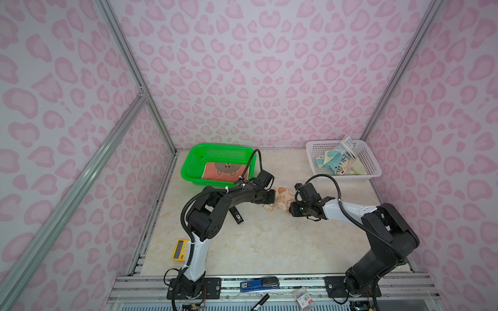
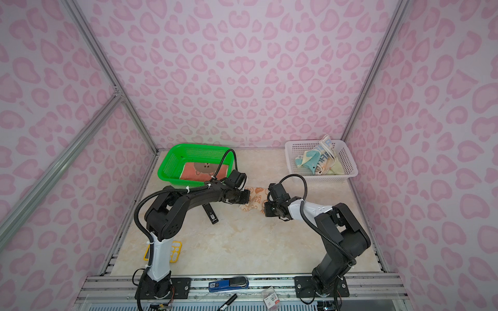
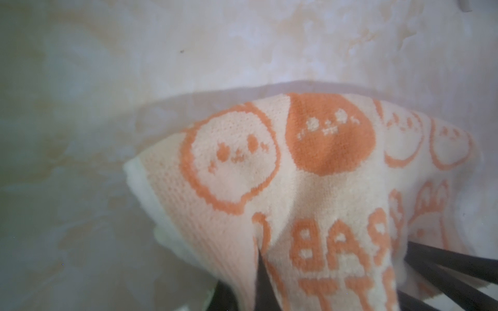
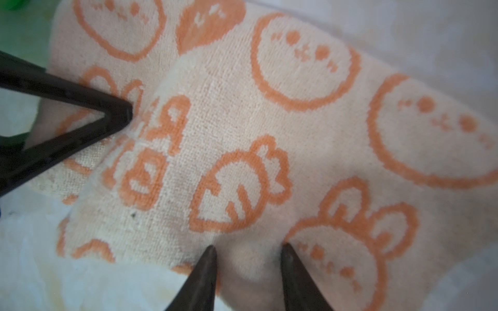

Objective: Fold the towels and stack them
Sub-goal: 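Grasp both ends of the folded towel, one with each gripper, and lift, then carry the rabbit-print towel into the green basket with the left gripper while the right withdraws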

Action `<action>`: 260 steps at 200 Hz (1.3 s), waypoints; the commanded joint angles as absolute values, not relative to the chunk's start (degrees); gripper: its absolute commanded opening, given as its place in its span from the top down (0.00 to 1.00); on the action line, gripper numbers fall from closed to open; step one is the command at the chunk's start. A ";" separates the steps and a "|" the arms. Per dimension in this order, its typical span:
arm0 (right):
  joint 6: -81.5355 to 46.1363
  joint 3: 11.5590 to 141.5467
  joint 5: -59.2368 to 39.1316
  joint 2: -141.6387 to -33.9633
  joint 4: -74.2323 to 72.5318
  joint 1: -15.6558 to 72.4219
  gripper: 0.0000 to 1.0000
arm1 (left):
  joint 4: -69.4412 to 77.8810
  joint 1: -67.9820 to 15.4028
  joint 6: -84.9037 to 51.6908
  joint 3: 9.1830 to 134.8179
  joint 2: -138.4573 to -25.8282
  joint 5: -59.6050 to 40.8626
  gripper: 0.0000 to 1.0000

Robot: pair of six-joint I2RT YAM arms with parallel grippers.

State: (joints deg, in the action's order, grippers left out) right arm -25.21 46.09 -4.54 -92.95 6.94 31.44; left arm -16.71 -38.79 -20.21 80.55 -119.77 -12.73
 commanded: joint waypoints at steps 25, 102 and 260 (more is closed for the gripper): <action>-24.13 43.35 0.95 -83.66 9.39 29.13 0.48 | -30.20 -38.85 -13.92 91.33 -120.49 -5.43 0.97; -22.17 31.33 6.83 -66.50 3.96 28.72 0.47 | -52.59 -36.06 -0.83 118.94 -126.86 5.61 0.97; -22.28 23.38 8.83 -58.30 4.68 30.15 0.48 | -68.00 -15.01 5.49 136.84 -129.70 5.25 0.97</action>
State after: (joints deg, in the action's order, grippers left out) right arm -22.65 23.70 8.19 -58.72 4.34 30.09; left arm -66.11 -16.62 3.05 137.73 -131.04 2.20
